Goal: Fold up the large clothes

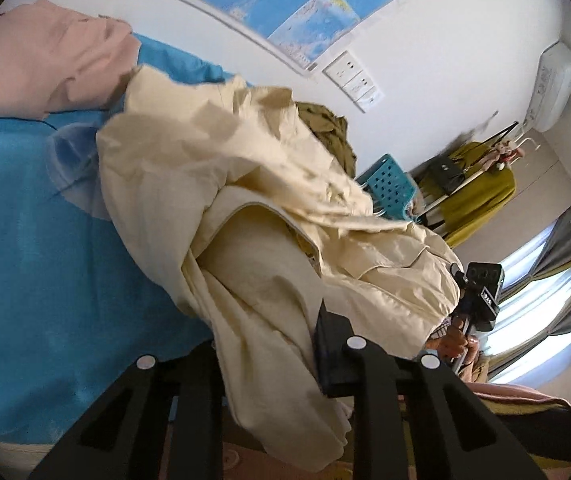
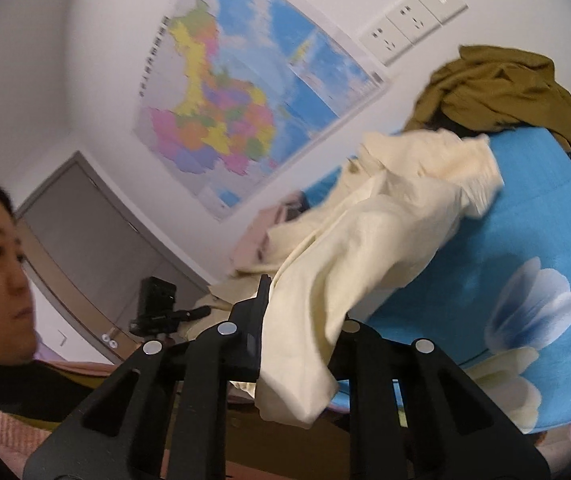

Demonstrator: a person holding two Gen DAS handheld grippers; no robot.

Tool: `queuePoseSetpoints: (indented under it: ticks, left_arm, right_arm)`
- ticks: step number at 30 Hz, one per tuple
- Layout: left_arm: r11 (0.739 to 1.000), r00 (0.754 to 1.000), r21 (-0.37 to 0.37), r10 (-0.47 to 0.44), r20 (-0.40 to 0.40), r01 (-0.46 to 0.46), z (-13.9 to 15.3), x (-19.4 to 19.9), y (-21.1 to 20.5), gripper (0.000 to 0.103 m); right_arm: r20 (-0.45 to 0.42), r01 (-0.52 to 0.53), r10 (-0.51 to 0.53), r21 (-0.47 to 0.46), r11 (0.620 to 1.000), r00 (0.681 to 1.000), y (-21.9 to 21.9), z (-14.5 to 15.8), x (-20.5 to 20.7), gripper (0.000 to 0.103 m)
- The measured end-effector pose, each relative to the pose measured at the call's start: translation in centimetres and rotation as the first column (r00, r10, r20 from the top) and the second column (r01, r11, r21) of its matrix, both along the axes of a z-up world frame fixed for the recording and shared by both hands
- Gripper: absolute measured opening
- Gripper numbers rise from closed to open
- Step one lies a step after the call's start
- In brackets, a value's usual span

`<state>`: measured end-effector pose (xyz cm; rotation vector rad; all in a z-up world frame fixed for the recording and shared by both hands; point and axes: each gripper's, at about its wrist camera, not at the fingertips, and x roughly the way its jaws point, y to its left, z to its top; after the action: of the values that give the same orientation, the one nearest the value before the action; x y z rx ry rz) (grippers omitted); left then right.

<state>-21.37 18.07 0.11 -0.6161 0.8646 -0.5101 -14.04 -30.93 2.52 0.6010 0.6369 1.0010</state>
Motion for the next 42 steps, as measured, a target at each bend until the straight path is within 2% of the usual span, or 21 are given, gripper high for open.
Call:
queuePoseSetpoints:
  ticks: [12, 23, 33, 42]
  left_arm:
    - [1.000, 1.000, 0.017, -0.015, -0.019, 0.015, 2.8, 2.9, 0.8, 0.022]
    - [0.999, 1.000, 0.049, -0.003, -0.027, 0.004, 5.2, 6.4, 1.7, 0.022]
    - [0.996, 0.998, 0.093, 0.013, -0.057, -0.007, 7.8, 12.6, 2.3, 0.023]
    - [0.992, 0.989, 0.112, 0.067, -0.128, -0.053, 7.4, 19.1, 3.6, 0.023]
  right_arm:
    - [-0.011, 0.055, -0.054, 0.087, 0.995, 0.998, 0.3, 1.6, 5.2, 0.017]
    - [-0.012, 0.082, -0.081, 0.104, 0.991, 0.997, 1.6, 3.8, 10.3, 0.017]
    - [-0.054, 0.141, -0.136, 0.087, 0.986, 0.989, 3.0, 4.7, 16.6, 0.017]
    - [-0.119, 0.181, -0.174, 0.051, 0.982, 0.977, 4.7, 4.5, 22.6, 0.017]
